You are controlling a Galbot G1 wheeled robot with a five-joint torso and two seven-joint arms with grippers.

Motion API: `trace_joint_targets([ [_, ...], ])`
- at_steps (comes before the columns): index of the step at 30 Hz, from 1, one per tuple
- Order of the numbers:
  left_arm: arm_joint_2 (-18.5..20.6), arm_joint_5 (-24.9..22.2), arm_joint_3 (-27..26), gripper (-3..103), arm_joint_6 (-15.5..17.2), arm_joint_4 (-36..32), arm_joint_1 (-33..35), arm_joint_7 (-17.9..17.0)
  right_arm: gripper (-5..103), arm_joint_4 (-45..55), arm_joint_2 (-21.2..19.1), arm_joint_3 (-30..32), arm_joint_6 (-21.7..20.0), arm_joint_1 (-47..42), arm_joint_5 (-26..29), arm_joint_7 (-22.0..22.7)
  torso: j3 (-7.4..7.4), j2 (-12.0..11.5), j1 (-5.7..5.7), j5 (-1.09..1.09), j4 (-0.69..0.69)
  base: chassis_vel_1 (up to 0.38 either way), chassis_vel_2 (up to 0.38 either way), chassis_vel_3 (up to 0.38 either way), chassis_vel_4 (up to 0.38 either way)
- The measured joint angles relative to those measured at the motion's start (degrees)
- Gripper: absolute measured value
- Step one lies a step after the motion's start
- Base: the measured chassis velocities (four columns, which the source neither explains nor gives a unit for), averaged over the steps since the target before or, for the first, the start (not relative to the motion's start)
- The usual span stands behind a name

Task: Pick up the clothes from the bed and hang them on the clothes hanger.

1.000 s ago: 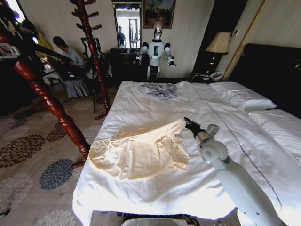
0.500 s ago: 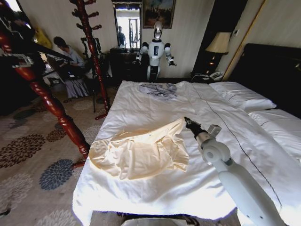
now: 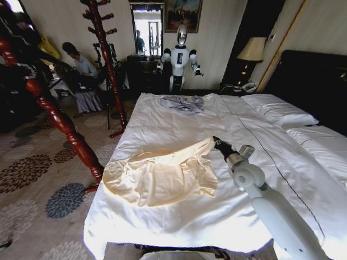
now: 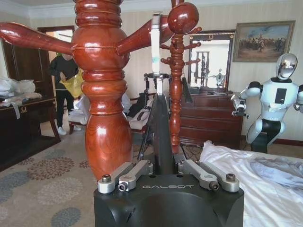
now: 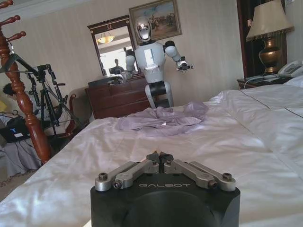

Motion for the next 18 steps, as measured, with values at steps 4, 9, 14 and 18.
trace_joint_targets([
  [4, 0.0, 2.1, 0.0, 16, -0.1, -0.5, 0.2, 0.7, 0, 0.0, 0.1, 0.0, 0.1, -0.3, -0.3, 0.0, 0.0, 0.0, 0.0, 0.0, 0.0, 0.0, 0.0, 0.0, 0.0],
  [9, 0.3, 2.8, -0.8, 16, -0.9, -1.5, 0.1, 1.9, 0, 0.0, 0.1, 0.0, 0.1, -0.3, -0.3, 0.0, 0.0, 0.0, 0.0, 0.0, -0.01, 0.0, 0.0, 0.0, 0.0],
  [14, 1.4, 3.0, -1.9, 16, -1.3, -3.6, -0.1, 3.7, 0, 0.0, 0.1, 0.0, 0.1, -0.1, -0.3, 0.1, -0.01, 0.0, 0.0, 0.0, 0.01, 0.0, 0.0, 0.0, 0.0],
  [18, 1.6, 3.8, -2.0, 16, -2.0, -6.4, 0.0, 4.9, 0, -0.1, 0.5, -0.1, 0.1, 0.1, -0.3, 0.2, -0.01, 0.0, 0.0, 0.01, 0.0, 0.0, 0.0, 0.0, 0.0],
])
